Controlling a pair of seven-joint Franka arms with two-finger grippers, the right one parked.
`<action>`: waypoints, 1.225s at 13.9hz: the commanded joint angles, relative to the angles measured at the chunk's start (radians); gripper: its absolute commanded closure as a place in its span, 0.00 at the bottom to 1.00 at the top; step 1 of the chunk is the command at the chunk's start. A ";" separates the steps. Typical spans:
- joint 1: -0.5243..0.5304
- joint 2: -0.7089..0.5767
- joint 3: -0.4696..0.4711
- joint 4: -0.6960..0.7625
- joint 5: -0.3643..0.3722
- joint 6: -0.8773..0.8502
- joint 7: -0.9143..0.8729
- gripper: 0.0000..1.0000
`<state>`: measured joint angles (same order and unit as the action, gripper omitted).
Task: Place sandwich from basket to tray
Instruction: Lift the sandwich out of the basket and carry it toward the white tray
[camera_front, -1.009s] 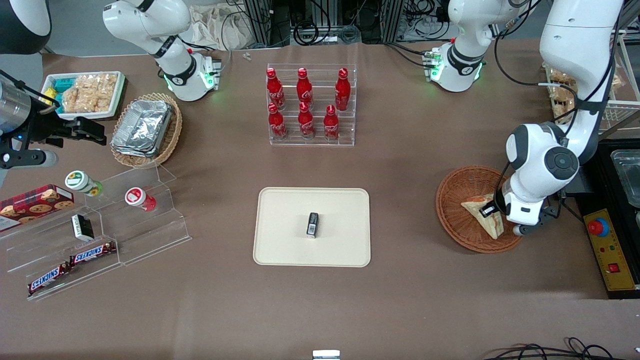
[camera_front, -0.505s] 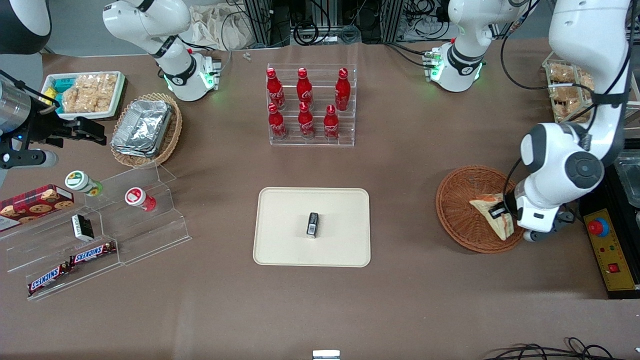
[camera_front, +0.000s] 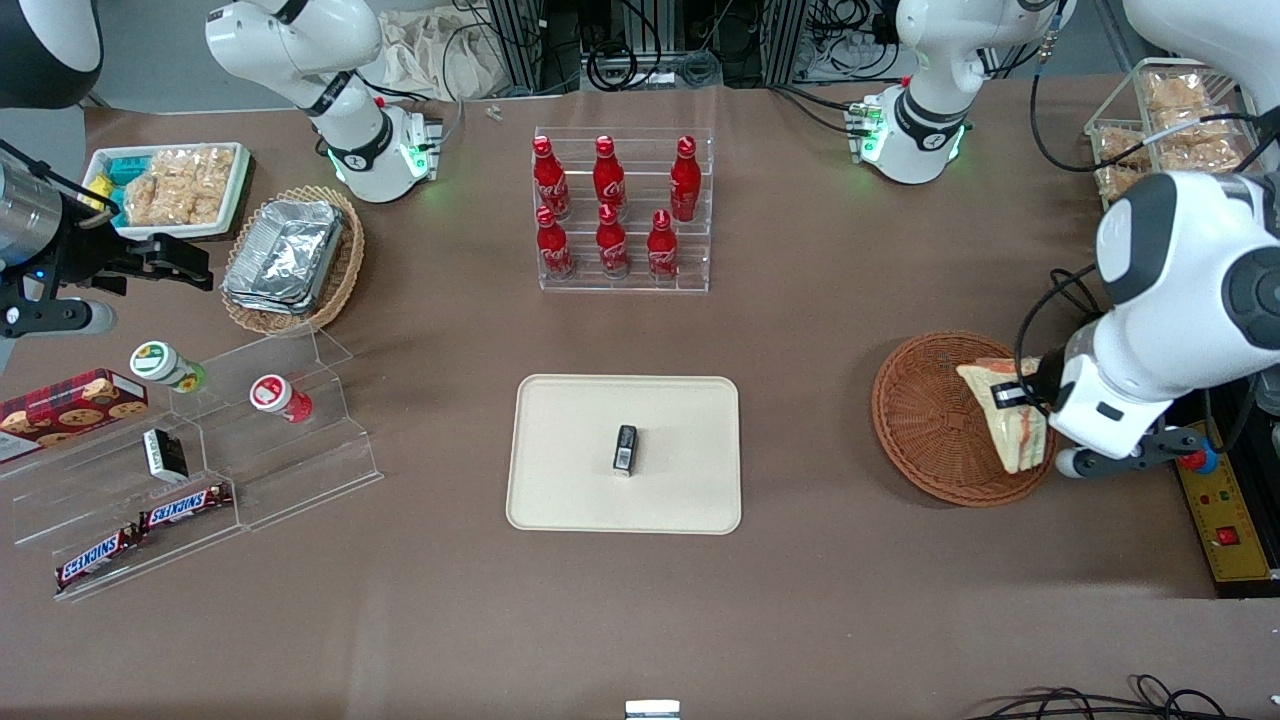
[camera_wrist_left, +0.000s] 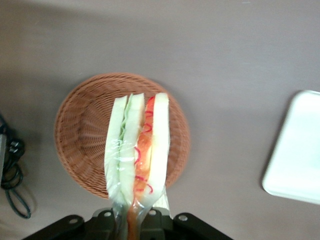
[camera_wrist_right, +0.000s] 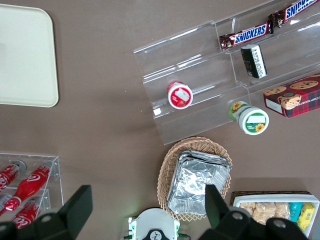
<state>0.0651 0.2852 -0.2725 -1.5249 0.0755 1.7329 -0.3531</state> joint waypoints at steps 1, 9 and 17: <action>-0.083 0.051 -0.033 0.083 0.016 -0.055 0.016 1.00; -0.410 0.267 -0.031 0.088 0.119 0.091 -0.191 1.00; -0.453 0.508 -0.027 0.138 0.124 0.453 -0.228 1.00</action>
<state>-0.3806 0.7098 -0.2991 -1.4740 0.1794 2.1688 -0.5541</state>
